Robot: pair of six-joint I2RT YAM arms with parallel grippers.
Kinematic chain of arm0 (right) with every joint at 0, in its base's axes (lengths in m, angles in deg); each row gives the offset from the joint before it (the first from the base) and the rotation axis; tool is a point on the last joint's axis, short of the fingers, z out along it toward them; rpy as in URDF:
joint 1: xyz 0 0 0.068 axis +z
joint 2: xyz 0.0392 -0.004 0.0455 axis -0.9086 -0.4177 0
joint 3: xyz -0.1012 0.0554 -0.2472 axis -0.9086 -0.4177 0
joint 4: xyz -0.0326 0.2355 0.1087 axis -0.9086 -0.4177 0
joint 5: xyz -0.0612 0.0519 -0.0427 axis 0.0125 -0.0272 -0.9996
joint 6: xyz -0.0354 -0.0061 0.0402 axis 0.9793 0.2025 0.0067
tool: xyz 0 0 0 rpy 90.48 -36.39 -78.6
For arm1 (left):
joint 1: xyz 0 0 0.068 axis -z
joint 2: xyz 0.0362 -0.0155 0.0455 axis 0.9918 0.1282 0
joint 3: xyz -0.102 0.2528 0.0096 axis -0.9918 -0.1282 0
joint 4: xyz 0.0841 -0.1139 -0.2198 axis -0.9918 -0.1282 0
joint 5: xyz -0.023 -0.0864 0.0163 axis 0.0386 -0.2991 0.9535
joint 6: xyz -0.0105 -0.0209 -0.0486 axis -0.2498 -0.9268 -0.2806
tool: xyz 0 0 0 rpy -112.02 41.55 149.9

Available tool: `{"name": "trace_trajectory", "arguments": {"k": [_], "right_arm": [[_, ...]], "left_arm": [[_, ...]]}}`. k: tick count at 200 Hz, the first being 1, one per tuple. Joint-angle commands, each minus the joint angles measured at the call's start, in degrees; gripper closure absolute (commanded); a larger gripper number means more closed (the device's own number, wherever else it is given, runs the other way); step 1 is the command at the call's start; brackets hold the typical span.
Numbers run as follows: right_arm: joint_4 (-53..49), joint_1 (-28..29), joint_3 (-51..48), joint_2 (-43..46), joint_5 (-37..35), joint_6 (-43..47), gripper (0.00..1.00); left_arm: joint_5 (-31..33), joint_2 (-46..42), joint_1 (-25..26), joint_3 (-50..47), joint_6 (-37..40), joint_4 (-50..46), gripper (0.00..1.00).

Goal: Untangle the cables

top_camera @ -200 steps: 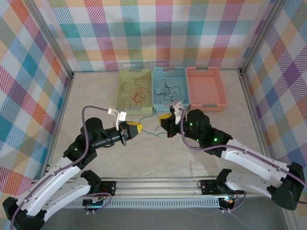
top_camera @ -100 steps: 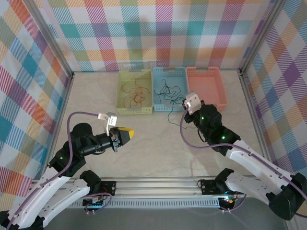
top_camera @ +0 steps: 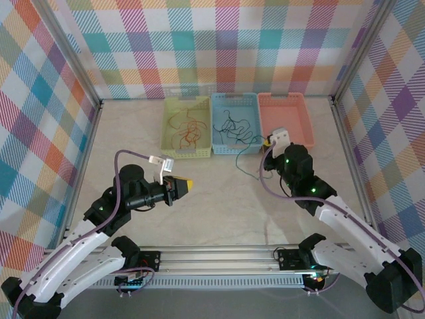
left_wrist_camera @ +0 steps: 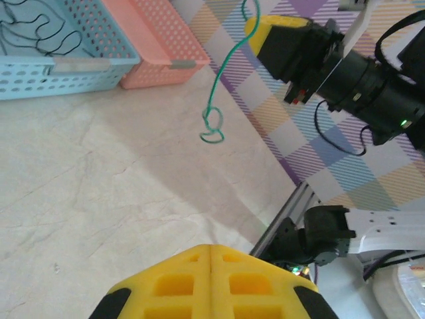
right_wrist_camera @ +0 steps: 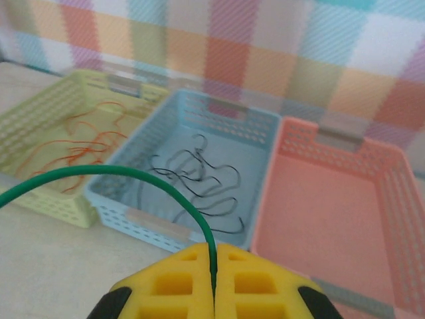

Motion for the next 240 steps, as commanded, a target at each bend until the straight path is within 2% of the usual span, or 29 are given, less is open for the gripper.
{"name": "trace_trajectory", "arguments": {"k": [1,47,84,153,157,172,183,206,240], "right_arm": [[-3.2,-4.7,6.1,-4.4,-1.0,-9.1,1.00],[-10.3,-15.8,24.0,-22.7,-4.3,-15.3,1.00],[-17.2,-23.8,39.1,-37.1,-3.1,-21.2,1.00],[-25.5,-27.6,57.8,-60.2,-3.9,-23.8,1.00],[-26.0,-27.6,58.4,-60.9,-4.0,-24.0,0.96],[-27.0,-28.2,58.8,-62.1,-2.5,-25.6,0.62],[-27.1,-28.7,58.5,-61.9,0.0,-26.2,0.48],[-25.3,-28.7,55.3,-57.2,4.1,-26.0,0.38],[-18.6,-28.5,43.0,-43.8,8.8,-27.5,0.33]], "left_arm": [[1.3,0.6,0.1,-2.0,-1.2,3.3,1.00],[1.8,0.8,0.2,-4.5,-2.1,4.1,1.00],[2.2,-0.7,0.2,-6.1,-2.4,3.8,1.00],[2.6,-1.8,0.2,-7.4,-2.0,3.8,1.00],[2.7,-1.8,0.2,-7.2,-1.9,3.5,1.00],[3.2,-2.1,0.2,-7.1,-1.6,2.7,1.00],[4.1,-2.7,0.2,-7.1,-1.3,2.1,1.00],[7.1,-3.5,0.2,-6.3,-1.4,1.1,0.99],[19.2,-4.6,0.2,-1.5,0.0,-4.9,0.62]]}}
